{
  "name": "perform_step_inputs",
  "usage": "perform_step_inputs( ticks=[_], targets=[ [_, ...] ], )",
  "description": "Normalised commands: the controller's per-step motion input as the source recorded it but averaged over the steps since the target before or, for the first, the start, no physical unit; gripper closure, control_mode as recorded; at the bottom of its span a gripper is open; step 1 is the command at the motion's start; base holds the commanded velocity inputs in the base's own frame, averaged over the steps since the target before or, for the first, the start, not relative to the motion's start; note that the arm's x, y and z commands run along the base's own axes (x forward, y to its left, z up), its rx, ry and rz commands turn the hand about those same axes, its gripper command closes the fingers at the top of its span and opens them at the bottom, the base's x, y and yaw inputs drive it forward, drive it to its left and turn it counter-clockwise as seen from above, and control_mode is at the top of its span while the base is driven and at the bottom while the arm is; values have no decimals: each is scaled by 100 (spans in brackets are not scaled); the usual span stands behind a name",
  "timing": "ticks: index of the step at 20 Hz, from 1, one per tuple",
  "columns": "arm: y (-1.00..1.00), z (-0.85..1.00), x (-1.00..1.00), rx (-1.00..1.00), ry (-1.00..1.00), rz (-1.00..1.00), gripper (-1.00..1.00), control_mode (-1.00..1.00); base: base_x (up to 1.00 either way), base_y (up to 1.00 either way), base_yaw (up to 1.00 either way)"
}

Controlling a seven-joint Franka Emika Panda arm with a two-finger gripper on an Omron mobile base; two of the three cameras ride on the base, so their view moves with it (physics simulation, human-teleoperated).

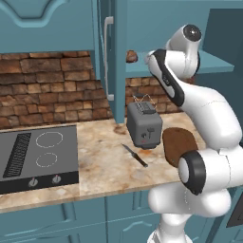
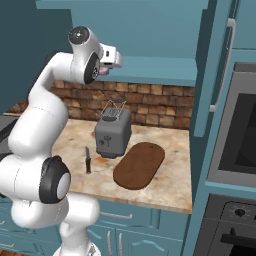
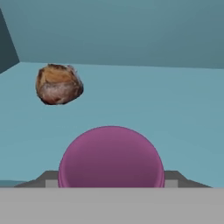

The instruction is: Pick the bread, place it on the cutting board, pick the jam, place it on the counter, and close the cabinet.

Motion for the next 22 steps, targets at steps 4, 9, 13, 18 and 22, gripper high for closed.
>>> perform_step_inputs(
  ticks=[4, 9, 13, 18, 22],
  targets=[
    [-14, 0, -32, 0, 0, 0, 100, -100, 0, 0, 0],
    [-14, 0, -32, 0, 0, 0, 100, -100, 0, 0, 0],
    [-8, 0, -30, 0, 1, 0, 100, -100, 0, 0, 0],
    [-3, 0, -35, 0, 1, 0, 100, -100, 0, 0, 0],
    [0, -4, -39, 0, 0, 0, 100, -100, 0, 0, 0]
  ],
)
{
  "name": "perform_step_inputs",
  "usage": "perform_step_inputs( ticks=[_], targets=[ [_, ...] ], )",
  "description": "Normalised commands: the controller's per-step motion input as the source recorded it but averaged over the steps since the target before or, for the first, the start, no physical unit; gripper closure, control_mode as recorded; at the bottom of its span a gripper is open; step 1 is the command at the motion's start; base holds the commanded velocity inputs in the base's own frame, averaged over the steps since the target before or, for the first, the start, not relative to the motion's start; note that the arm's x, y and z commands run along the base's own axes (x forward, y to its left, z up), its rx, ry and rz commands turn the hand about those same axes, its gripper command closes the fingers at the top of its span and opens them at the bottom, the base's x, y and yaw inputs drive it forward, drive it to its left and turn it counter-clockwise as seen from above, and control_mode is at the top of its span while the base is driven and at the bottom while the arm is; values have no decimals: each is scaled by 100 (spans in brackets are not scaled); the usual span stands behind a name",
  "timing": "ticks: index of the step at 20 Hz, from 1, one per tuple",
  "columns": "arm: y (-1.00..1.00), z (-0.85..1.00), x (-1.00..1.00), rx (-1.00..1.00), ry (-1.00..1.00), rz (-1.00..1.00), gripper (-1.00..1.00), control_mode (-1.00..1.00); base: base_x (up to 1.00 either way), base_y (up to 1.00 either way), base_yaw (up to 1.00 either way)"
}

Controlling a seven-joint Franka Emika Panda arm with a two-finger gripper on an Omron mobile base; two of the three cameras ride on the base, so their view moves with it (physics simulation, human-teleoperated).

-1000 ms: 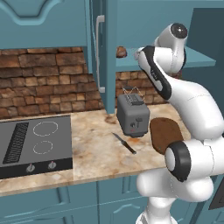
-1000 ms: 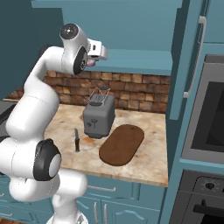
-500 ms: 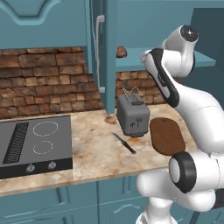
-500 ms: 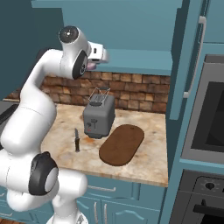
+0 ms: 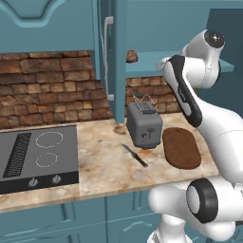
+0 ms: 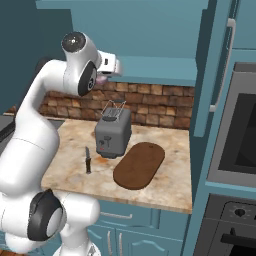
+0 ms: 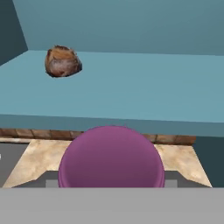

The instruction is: Pick the bread, place it on the cutting board, pick the jam, place it on the counter, and close the cabinet.

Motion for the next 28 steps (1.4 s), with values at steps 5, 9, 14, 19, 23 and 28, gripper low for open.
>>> perform_step_inputs(
  ticks=[5, 9, 14, 19, 23, 28],
  targets=[
    [0, -4, -39, 0, 0, 0, 100, -100, 0, 0, 0],
    [0, -9, -40, 0, 0, 0, 100, -100, 0, 0, 0],
    [8, -20, -35, -1, 0, 0, 100, -100, 0, 0, 0],
    [18, -21, -24, -2, 0, 0, 100, -100, 0, 0, 0],
    [17, -19, -17, -1, 0, 0, 100, -100, 0, 0, 0],
    [12, -18, -15, 0, 0, 0, 100, -100, 0, 0, 0]
  ],
)
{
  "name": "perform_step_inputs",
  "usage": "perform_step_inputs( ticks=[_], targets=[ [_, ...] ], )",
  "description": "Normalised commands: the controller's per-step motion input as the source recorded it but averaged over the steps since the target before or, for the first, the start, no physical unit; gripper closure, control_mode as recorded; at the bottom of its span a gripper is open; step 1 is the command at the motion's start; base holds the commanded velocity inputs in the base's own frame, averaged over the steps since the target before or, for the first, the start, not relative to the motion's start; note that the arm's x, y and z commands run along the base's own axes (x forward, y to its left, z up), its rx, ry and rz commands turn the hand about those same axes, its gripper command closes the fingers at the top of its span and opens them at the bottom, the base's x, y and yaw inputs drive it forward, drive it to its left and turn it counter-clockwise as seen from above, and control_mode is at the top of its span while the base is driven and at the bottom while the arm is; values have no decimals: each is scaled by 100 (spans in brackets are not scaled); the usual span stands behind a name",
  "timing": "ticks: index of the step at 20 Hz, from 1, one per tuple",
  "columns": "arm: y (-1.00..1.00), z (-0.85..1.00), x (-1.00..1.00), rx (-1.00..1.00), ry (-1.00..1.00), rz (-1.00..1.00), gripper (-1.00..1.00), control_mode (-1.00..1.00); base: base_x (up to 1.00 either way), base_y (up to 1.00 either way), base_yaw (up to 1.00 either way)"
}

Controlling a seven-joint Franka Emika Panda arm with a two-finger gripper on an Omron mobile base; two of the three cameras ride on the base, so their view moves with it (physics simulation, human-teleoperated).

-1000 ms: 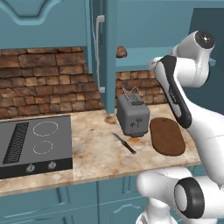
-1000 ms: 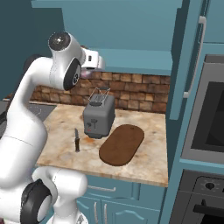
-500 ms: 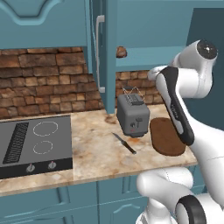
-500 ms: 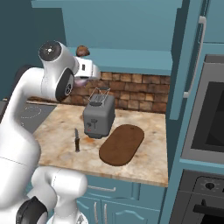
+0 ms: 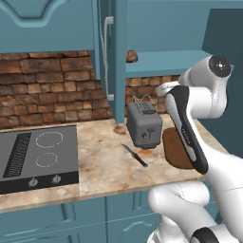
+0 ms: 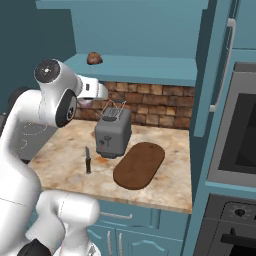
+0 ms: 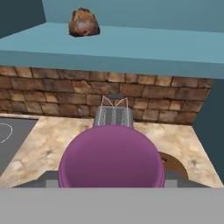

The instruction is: Pick the bread, place it on the cutting board, pick the jam, place it on the counter, and close the cabinet.

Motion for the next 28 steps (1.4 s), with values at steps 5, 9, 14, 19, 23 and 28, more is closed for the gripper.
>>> perform_step_inputs(
  ticks=[5, 9, 14, 19, 23, 28],
  targets=[
    [1, -17, -19, 0, 0, 0, 100, -100, 0, 0, 0],
    [3, -16, -19, 0, 1, 0, 100, -100, 0, 0, 0],
    [6, -16, -14, 0, 0, 0, 100, -100, 0, 0, 0],
    [12, -14, -7, 0, 0, 0, 100, -100, 0, 0, 0],
    [14, -15, -7, 0, 0, 0, 100, -100, 0, 0, 0],
    [14, -13, -6, 0, 1, 0, 100, -100, 0, 0, 0]
  ],
)
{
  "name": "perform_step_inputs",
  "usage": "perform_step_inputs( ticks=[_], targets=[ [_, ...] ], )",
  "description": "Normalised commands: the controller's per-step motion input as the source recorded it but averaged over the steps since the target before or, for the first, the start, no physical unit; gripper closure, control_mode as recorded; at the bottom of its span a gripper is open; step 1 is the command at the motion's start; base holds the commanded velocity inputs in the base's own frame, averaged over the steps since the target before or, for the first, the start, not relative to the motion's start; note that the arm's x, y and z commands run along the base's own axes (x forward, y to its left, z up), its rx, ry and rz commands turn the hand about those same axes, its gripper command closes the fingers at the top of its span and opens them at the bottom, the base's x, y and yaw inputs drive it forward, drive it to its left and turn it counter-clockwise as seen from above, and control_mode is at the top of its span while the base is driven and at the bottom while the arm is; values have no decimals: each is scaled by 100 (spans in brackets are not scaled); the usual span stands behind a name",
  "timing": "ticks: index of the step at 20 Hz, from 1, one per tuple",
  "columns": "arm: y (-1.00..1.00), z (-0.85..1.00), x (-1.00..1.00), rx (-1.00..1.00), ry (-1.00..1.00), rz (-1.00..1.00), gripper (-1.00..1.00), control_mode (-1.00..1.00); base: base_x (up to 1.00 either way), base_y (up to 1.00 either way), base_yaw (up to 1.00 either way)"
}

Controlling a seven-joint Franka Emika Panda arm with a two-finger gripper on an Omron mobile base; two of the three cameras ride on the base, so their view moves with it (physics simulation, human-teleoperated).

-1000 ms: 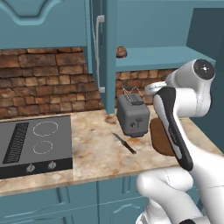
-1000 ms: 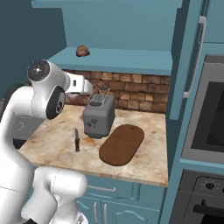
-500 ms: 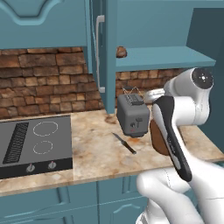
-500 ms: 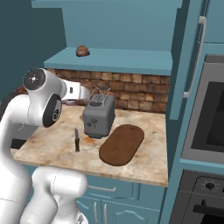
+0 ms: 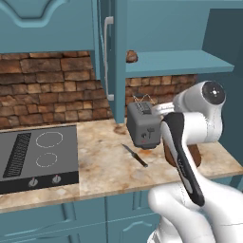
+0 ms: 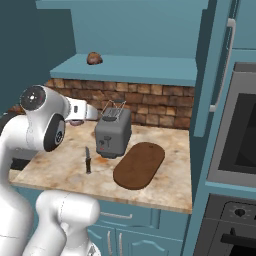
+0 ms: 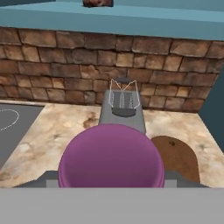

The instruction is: Pick the bread, place it on the cutting board, pick the jam, place it on the counter, and close the cabinet.

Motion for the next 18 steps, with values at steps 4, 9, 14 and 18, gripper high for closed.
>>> perform_step_inputs(
  ticks=[4, 9, 14, 18],
  targets=[
    [10, -14, -10, 0, 1, 0, 100, -100, 0, 0, 0],
    [6, -12, -13, 0, 1, 0, 100, -100, 0, 0, 0],
    [9, -12, -14, 0, 2, 0, 100, -100, 0, 0, 0],
    [13, -18, -14, 0, 1, 0, 100, -100, 0, 0, 0]
  ],
)
